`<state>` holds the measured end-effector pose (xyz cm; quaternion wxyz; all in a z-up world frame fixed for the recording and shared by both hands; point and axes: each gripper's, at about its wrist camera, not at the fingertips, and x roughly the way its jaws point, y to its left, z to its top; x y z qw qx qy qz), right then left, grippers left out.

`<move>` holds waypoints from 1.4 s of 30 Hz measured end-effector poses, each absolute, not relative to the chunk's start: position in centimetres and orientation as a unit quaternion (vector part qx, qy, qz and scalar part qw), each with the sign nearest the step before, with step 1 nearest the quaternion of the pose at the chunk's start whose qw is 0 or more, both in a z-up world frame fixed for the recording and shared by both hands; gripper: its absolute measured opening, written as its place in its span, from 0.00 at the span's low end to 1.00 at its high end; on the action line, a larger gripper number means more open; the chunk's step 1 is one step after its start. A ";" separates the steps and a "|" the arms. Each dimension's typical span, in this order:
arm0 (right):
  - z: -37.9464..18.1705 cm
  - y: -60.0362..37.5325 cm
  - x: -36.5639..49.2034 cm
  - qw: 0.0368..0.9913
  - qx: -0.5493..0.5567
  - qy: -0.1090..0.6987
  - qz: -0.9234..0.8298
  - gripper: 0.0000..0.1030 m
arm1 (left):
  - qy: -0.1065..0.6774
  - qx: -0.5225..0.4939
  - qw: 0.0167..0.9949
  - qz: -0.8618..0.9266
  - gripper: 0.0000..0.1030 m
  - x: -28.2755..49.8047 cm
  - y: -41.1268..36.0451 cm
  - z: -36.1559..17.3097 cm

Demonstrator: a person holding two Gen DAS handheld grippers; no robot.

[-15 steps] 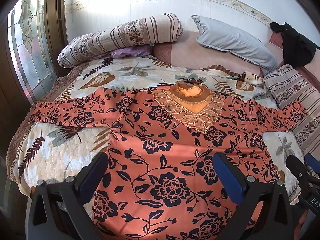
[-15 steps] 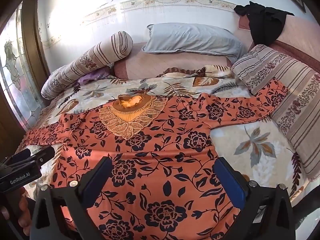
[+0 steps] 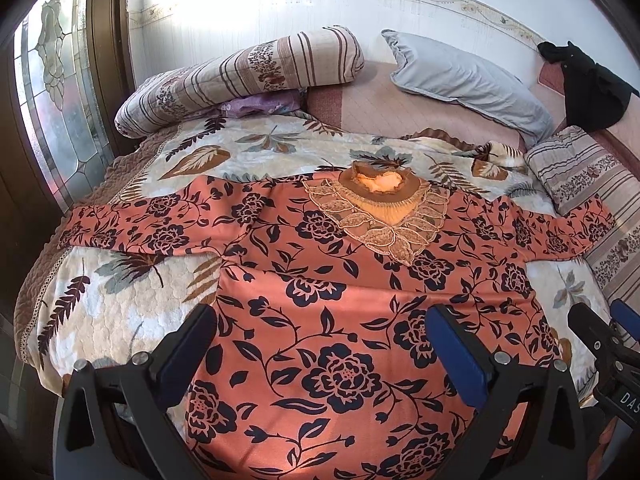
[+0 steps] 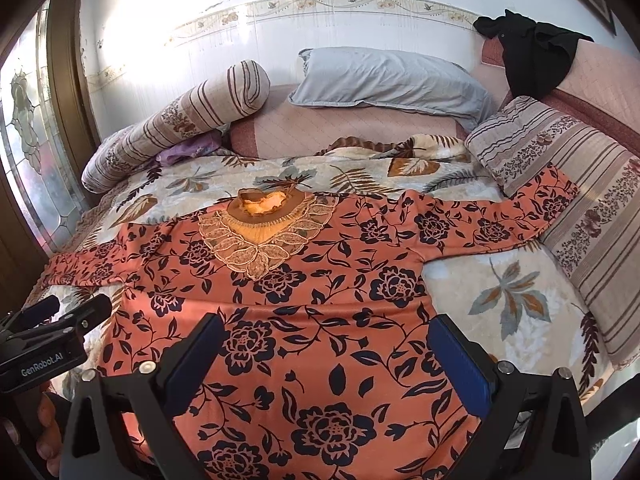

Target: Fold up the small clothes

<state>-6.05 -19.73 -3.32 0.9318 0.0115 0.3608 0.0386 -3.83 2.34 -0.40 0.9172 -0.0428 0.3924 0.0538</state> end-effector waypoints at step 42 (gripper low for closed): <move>-4.3 -19.3 -4.3 0.923 0.011 0.385 0.028 1.00 | 0.401 -0.040 0.914 0.051 1.00 -2.6 2.2 -1.5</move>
